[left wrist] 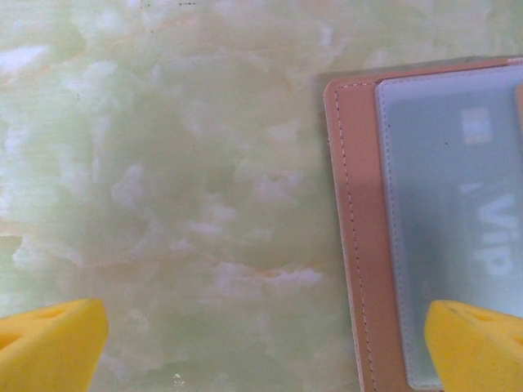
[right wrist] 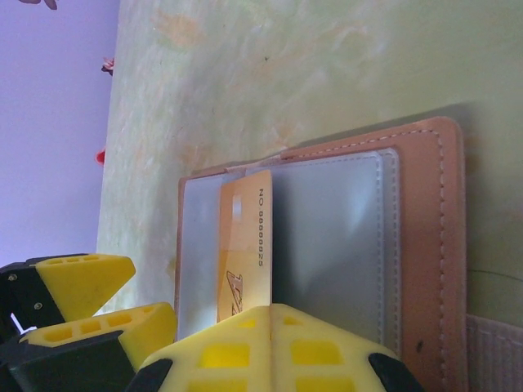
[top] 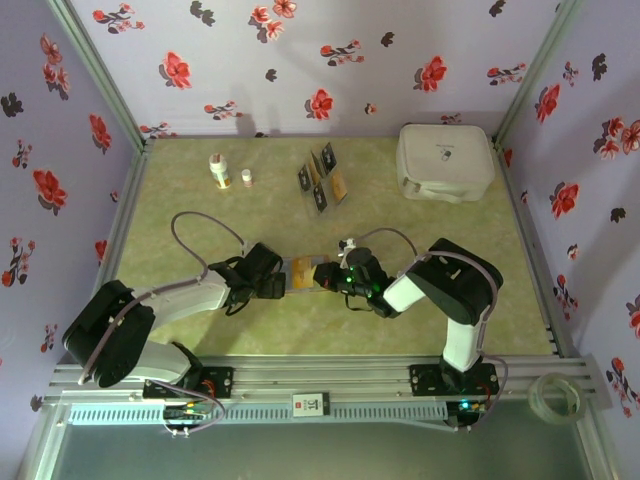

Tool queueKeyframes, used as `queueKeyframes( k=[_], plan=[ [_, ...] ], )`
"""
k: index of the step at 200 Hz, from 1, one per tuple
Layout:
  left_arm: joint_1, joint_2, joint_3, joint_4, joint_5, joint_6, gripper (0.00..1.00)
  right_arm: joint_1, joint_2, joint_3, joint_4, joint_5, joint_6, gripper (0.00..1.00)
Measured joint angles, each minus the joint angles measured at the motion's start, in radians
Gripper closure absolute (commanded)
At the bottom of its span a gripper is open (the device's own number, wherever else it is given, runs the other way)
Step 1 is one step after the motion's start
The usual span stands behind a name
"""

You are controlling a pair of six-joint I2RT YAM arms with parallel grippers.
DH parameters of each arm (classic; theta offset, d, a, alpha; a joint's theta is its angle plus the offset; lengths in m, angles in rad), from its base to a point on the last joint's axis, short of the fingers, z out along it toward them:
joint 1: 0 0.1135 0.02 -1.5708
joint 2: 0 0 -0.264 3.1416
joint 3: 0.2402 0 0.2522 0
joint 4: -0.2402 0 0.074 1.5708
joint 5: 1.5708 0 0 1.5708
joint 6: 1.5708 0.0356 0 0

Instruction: Put the credit cards into the card holder

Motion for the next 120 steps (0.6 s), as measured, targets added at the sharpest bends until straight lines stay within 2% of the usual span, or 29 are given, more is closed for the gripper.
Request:
queueKeyframes(
  k=[120],
  plan=[
    [0.001, 0.000, -0.004, 0.000, 0.000, 0.000, 0.00, 0.002, 0.012, 0.014, 0.001, 0.004, 0.000, 1.00]
  ],
)
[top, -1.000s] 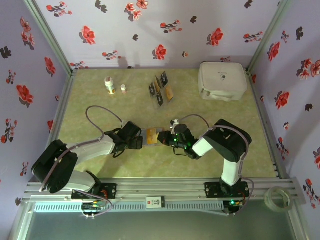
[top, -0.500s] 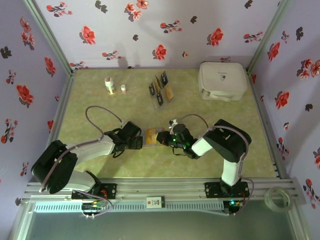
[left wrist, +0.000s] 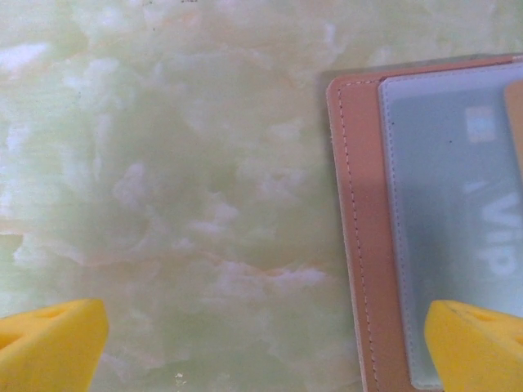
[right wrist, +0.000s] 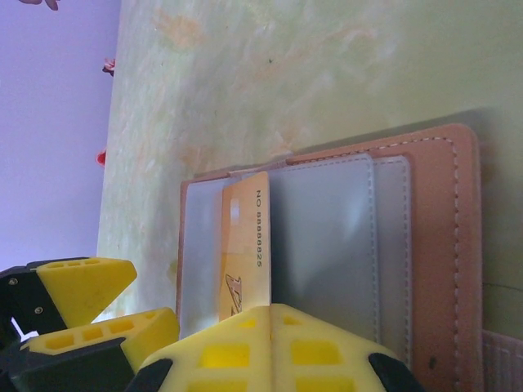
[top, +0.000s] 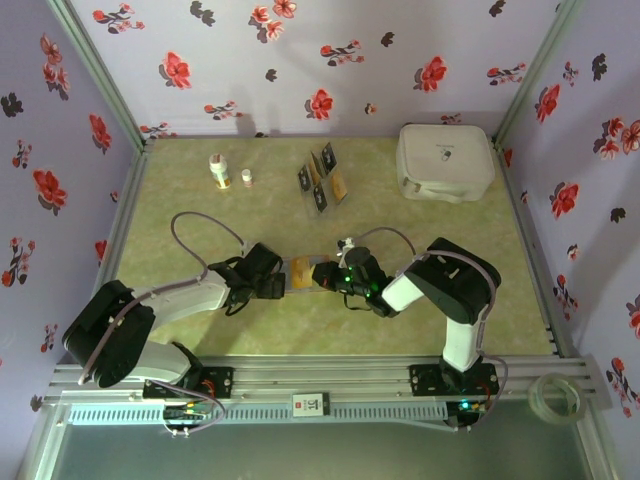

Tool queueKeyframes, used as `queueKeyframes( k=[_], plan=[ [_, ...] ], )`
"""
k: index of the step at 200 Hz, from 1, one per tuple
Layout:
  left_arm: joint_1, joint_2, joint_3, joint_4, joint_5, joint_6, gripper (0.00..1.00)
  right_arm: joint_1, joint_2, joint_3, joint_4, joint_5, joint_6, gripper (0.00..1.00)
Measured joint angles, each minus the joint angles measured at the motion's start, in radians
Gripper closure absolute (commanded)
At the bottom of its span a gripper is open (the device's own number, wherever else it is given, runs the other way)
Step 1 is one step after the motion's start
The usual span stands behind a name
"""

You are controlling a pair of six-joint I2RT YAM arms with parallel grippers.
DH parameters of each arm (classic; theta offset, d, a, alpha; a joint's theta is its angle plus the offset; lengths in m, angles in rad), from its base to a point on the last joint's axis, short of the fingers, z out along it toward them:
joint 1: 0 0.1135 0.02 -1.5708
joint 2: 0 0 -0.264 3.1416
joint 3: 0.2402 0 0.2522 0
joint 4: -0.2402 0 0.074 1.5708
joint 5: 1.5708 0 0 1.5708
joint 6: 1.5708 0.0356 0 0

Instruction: Put the credit cards into the card holder

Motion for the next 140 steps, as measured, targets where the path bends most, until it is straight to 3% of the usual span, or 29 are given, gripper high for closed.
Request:
queueKeyframes(
  k=[35, 90, 125, 140],
  plan=[
    [0.000, -0.005, -0.005, 0.000, 0.000, 0.000, 0.00, 0.000, 0.005, 0.005, 0.001, 0.000, 0.000, 0.97],
    [0.010, -0.006, -0.008, 0.003, 0.000, -0.006, 0.00, 0.006, -0.024, 0.004, 0.008, -0.005, 0.002, 0.60],
    [0.050, -0.026, -0.014, 0.003, -0.006, -0.031, 0.00, 0.008, -0.092, 0.003, -0.087, 0.012, -0.013, 0.43],
    [0.067, -0.037, -0.014, 0.003, -0.008, -0.034, 0.00, 0.009, -0.128, 0.005, -0.145, 0.020, -0.028, 0.42]
  ],
)
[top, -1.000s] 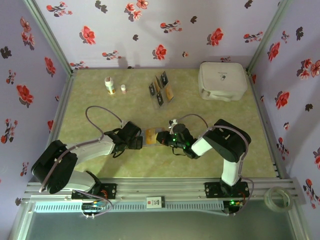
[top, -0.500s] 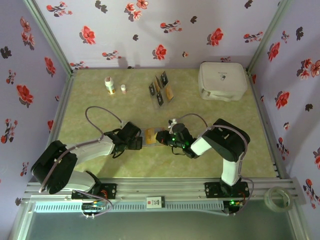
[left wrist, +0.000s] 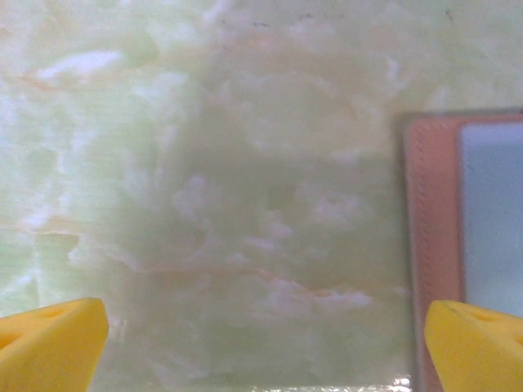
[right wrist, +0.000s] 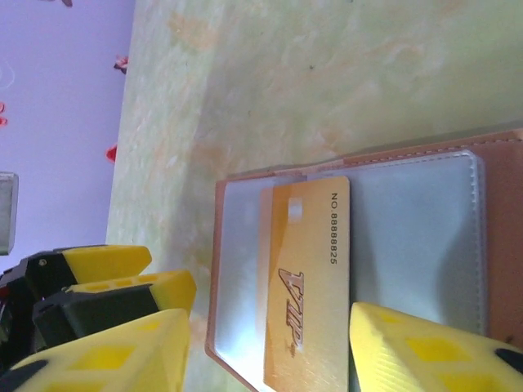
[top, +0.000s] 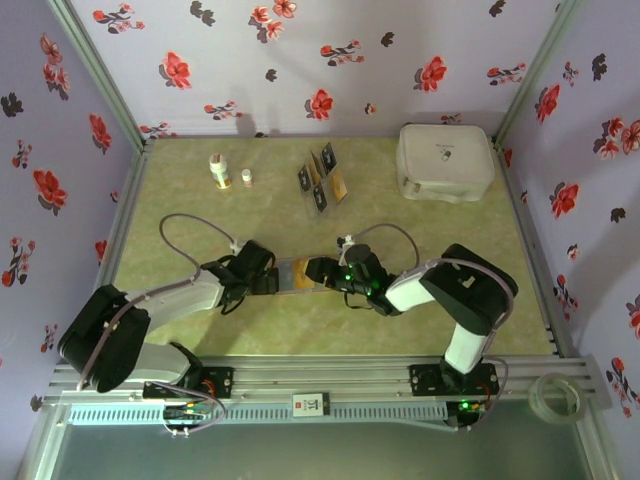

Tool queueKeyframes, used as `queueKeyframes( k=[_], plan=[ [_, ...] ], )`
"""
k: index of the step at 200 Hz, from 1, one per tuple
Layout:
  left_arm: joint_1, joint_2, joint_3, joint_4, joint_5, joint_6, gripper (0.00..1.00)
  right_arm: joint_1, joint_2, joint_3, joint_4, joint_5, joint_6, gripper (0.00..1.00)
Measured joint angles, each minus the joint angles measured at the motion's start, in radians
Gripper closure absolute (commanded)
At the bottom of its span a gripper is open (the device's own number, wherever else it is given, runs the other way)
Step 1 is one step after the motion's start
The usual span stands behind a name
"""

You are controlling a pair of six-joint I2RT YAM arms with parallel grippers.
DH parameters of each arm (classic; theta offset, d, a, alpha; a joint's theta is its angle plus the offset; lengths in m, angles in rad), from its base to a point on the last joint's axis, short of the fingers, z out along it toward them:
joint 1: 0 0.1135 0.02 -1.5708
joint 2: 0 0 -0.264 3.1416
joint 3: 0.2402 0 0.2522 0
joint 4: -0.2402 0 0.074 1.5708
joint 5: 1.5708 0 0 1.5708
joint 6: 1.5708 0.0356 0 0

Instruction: Put the credit cards into the card holder

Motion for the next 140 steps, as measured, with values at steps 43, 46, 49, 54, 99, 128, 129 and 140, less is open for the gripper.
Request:
queueKeyframes(
  k=[43, 46, 49, 54, 99, 128, 129, 140],
  plan=[
    [0.025, -0.009, 0.000, -0.005, 0.000, 0.000, 0.00, 0.000, -0.060, 0.082, -0.259, 0.010, -0.082, 0.52],
    [0.025, -0.009, 0.000, -0.006, 0.000, 0.000, 0.00, 0.000, -0.062, 0.092, -0.279, 0.011, -0.087, 0.53],
    [0.026, -0.009, 0.000, -0.007, 0.000, 0.000, 0.00, 0.000, -0.064, 0.105, -0.302, 0.011, -0.100, 0.54],
    [0.026, -0.009, 0.000, -0.008, 0.000, 0.000, 0.00, 0.000, -0.066, 0.124, -0.335, 0.013, -0.111, 0.57],
    [0.027, -0.010, 0.000, -0.026, 0.000, 0.002, 0.00, 0.000, -0.070, 0.338, -0.692, 0.048, -0.258, 0.89],
    [0.027, -0.010, 0.002, -0.045, 0.000, 0.008, 0.00, 0.000, -0.050, 0.444, -0.863, 0.085, -0.348, 1.00],
    [0.027, -0.010, 0.002, -0.045, 0.000, 0.009, 0.00, 0.000, -0.048, 0.446, -0.867, 0.085, -0.348, 1.00],
    [0.027, -0.007, 0.008, -0.055, 0.000, 0.012, 0.00, 0.000, -0.029, 0.473, -0.913, 0.098, -0.369, 1.00]
  ],
)
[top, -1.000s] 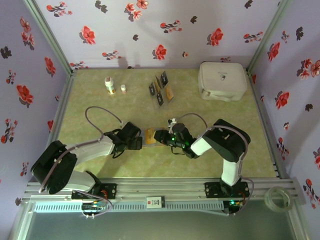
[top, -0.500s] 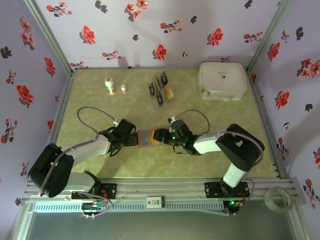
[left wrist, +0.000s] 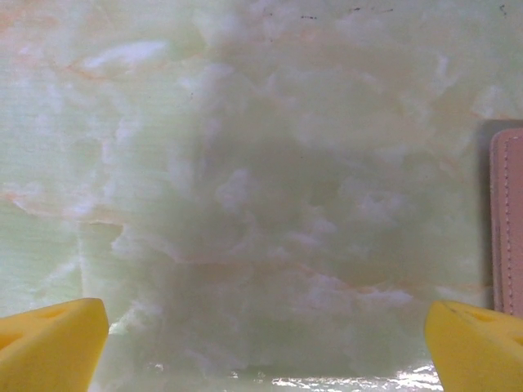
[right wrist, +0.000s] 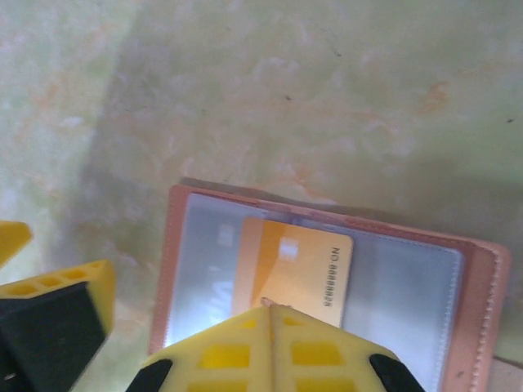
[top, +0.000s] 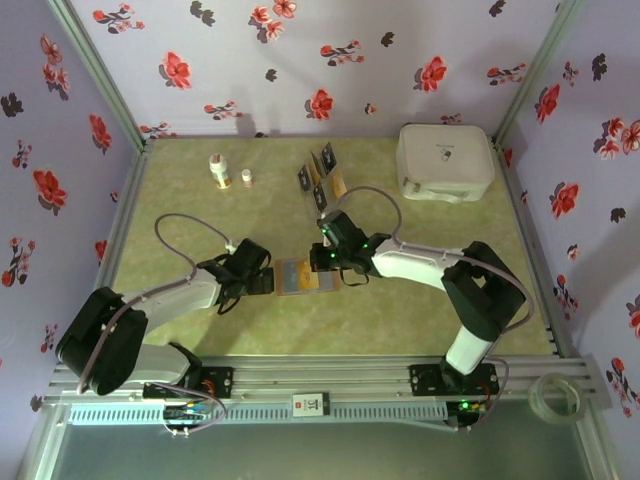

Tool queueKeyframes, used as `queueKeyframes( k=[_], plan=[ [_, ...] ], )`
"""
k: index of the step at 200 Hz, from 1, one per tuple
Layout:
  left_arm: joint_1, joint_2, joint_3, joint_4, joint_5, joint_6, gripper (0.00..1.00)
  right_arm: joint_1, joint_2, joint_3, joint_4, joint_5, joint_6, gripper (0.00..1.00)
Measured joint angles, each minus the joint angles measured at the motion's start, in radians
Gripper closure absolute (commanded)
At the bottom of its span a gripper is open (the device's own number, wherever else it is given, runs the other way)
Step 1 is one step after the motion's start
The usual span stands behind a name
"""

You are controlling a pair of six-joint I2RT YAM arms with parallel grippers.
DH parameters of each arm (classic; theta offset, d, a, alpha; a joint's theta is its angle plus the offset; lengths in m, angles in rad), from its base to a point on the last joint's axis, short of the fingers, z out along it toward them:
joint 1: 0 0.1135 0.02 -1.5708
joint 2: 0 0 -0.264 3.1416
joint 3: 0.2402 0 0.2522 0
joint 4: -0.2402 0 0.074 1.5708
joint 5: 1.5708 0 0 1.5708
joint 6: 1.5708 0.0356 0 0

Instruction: Put the credit cards into the card holder

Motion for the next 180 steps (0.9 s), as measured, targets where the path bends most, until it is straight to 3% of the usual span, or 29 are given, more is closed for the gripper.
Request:
queueKeyframes(
  k=[57, 180],
  plan=[
    [-0.002, 0.042, 0.034, -0.019, 0.000, 0.019, 0.00, 0.000, 0.060, 0.019, -0.123, 0.027, -0.048, 1.00],
    [-0.023, 0.127, 0.071, -0.018, -0.003, 0.026, 0.00, 0.013, 0.095, 0.023, -0.126, 0.027, -0.048, 1.00]
  ],
)
